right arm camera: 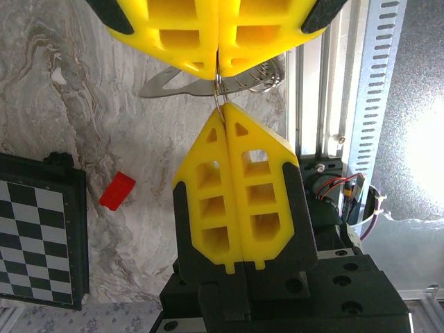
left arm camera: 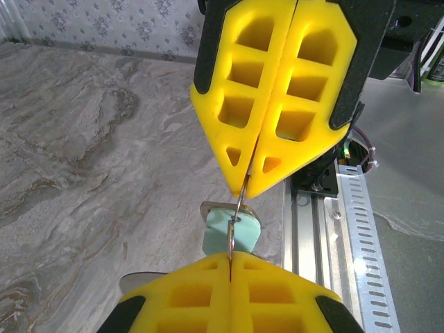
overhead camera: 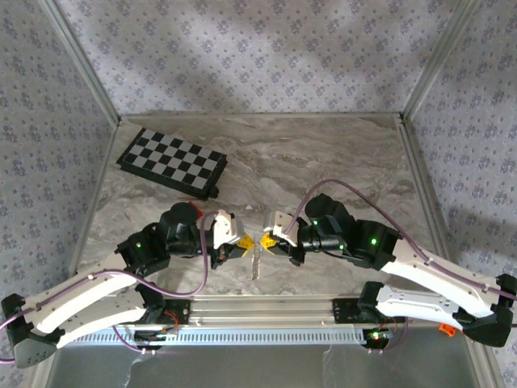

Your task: Put the keys on the keyring

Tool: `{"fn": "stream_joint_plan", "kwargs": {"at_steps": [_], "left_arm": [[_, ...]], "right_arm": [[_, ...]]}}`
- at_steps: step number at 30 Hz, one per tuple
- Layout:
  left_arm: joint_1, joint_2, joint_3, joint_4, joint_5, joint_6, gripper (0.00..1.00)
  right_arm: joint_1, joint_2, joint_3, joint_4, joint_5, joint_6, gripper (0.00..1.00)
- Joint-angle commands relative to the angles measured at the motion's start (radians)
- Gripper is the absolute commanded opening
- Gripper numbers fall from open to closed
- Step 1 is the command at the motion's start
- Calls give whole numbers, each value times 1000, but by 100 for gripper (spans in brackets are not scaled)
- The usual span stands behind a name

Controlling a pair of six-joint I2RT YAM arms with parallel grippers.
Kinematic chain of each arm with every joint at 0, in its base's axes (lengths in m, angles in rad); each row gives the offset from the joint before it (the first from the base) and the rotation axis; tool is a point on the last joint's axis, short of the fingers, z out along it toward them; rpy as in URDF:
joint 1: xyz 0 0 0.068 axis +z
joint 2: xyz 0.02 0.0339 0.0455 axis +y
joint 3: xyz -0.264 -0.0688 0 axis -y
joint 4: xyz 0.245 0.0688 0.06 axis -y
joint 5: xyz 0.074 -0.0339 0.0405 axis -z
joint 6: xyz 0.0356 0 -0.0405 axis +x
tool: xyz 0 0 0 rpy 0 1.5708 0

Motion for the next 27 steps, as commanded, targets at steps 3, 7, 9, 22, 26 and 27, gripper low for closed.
{"fn": "stream_joint_plan", "kwargs": {"at_steps": [3,7,9,22,26,27], "left_arm": [[-6,-4,30,27,8,16,0],[-5,-6,32,25,10,18,0],[-6,-6,32,24,10,19,0],[-6,-3,32,23,9,21,0],[-5,-1,30,26,13,21,0],[-6,-2,29,26,14,23,0]], "right_arm": [[-6,10,-2,24,-17,-15,0],[-6,14,-4,28,-17,-14,0],[-6,17,-3,25,-13,-14,0],[4,38,2,11,19,-16,0],[4,41,3,10,24,-19,0],[4,43,4,10,24,-19,0]]}}
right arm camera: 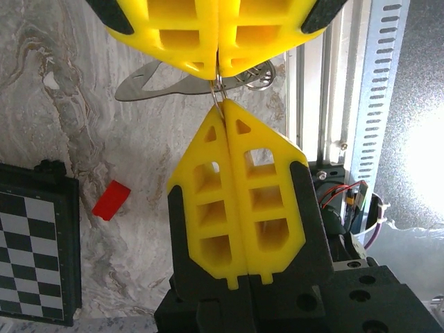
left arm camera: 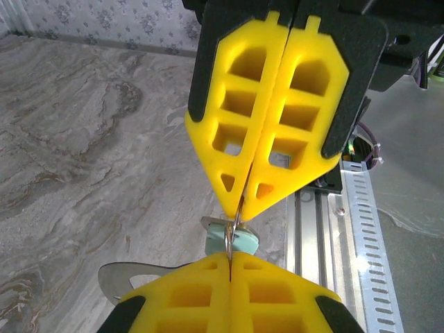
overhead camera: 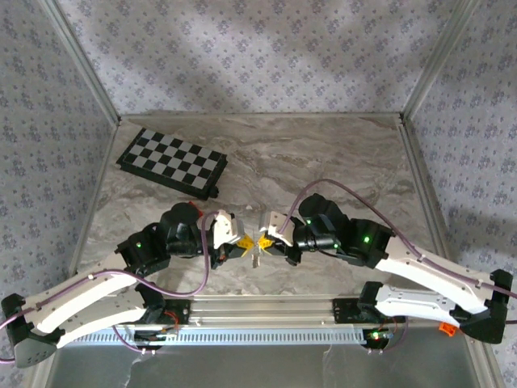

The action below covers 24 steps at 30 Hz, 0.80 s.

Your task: Put the keys on the keyring

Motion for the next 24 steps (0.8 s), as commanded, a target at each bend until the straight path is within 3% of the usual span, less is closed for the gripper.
{"fn": "stream_joint_plan", "kwargs": {"at_steps": [1,24], "left_arm": [[-6,-3,30,40,28,23,0],[-10,24,28,30,-6,27,0]], "right_arm": [[3,3,4,3,20,-18,0],[20,-12,9,-50,97,-10,0]]}}
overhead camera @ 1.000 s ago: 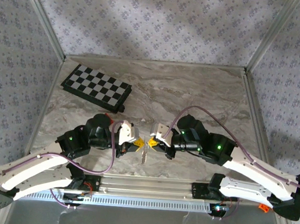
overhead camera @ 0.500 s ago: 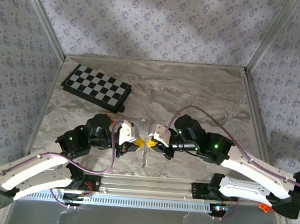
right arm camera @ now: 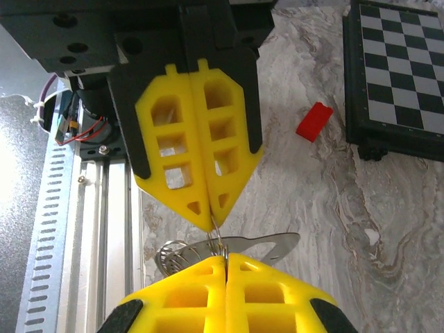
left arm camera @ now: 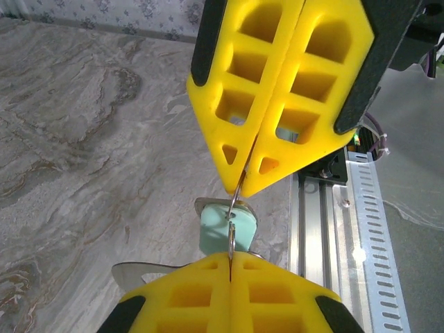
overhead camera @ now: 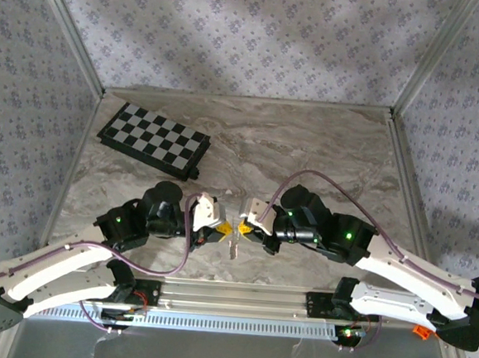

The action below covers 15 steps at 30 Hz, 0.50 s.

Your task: Put the keys on the keyring

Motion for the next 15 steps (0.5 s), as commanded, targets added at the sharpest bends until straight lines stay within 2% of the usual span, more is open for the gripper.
{"fn": "stream_joint_plan", "kwargs": {"at_steps": [1,15], "left_arm": [[-11,-16,29,31,2,19,0],[-23,-9,28,22,-47,29,0]], "right_arm": [[6,9,8,-23,23,-7,0],[6,0,18,-53,1,2,0]]}}
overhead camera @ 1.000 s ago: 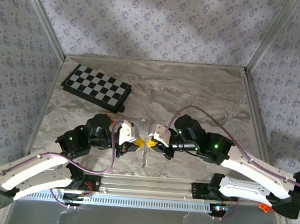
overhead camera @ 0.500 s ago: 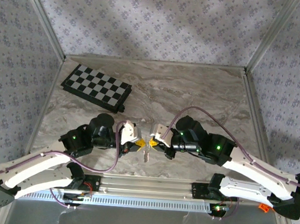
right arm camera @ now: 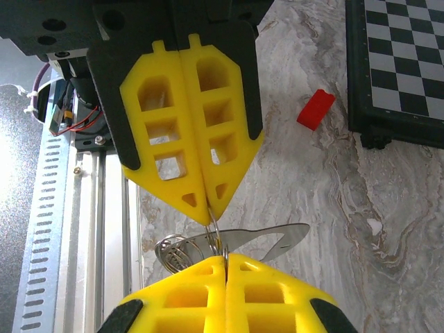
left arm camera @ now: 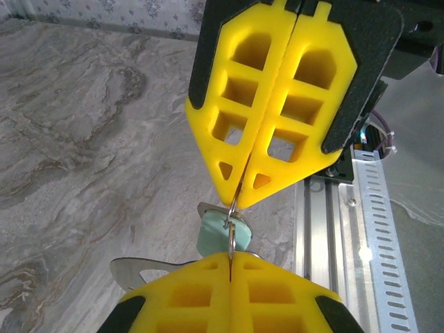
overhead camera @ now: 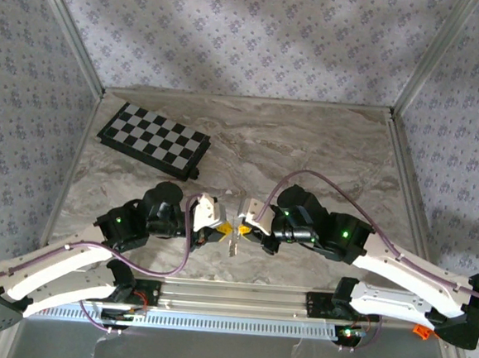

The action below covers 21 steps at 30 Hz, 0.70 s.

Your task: Put the keys on the keyring

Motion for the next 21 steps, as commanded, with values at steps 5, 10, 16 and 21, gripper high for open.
{"fn": "stream_joint_plan", "kwargs": {"at_steps": [5,10,16,21], "left_arm": [[-15,-6,30,20,-25,25,0],[-16,-6,30,20,-17,25,0],[-18,-6,29,23,-3,25,0],[-19,-4,29,28,11,25,0]], "right_arm": [[6,-10,26,-54,1,3,0],[4,-5,29,-55,-13,4,0],[-10,5,31,-44,-28,4,0],[-31,5,33,-29,-55,11,0]]}}
